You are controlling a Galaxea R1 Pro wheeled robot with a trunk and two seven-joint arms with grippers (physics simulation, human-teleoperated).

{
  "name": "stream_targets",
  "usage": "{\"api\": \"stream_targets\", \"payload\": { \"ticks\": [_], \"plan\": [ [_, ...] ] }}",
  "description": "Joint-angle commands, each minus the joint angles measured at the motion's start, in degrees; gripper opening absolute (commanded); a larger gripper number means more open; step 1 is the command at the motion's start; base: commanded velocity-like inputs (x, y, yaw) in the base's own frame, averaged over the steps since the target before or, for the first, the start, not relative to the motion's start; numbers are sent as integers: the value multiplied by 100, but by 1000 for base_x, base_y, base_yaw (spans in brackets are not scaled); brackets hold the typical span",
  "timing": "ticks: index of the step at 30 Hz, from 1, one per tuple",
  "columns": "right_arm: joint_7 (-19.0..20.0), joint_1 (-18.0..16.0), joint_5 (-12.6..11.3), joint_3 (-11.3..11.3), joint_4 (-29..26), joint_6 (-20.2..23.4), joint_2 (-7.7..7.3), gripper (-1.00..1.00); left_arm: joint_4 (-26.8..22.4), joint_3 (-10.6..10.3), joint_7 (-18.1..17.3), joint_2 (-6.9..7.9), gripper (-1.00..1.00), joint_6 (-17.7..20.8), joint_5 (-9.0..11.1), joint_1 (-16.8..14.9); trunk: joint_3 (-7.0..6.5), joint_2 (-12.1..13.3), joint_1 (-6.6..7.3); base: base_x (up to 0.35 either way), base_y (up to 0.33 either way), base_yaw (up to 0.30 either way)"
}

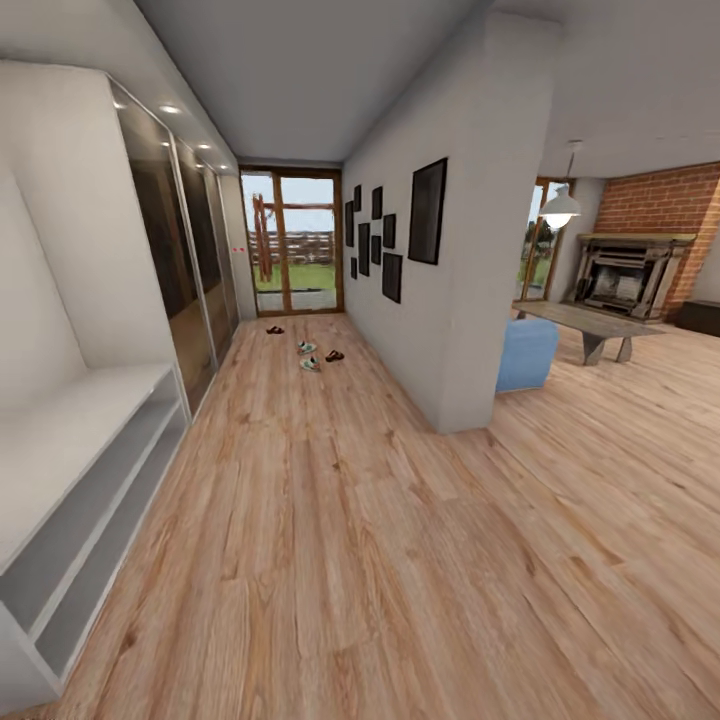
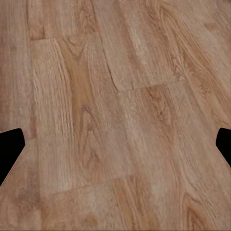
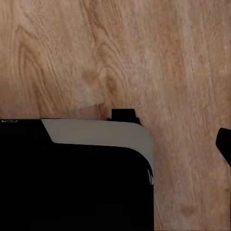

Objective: Pick up the two gym shoes and the two sandals from the corridor floor and place them onto the hallstand (shoe rack) in the corridor, making sure they are on the rack and not on the floor. Arrange them so the two gym shoes are next to each other and the two sandals are next to each other.

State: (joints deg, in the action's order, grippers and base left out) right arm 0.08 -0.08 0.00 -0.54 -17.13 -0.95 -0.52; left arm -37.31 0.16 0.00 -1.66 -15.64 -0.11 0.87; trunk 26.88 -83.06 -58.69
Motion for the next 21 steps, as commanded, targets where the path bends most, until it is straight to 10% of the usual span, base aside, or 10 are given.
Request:
{"api": "stream_targets", "payload": {
  "ticks": [1, 21],
  "plan": [
    [1, -1, 0, -6, -1, -10, 0, 100, -5, 2, 0, -1, 100, -9, -2, 1, 5, -2, -4, 347, 0, 287],
    [1, -1, -8, -8, -1, -10, 0, 100, -5, 2, 0, -1, 100, -9, -2, 1, 15, -2, -4, 347, 0, 143]
  ]
}}
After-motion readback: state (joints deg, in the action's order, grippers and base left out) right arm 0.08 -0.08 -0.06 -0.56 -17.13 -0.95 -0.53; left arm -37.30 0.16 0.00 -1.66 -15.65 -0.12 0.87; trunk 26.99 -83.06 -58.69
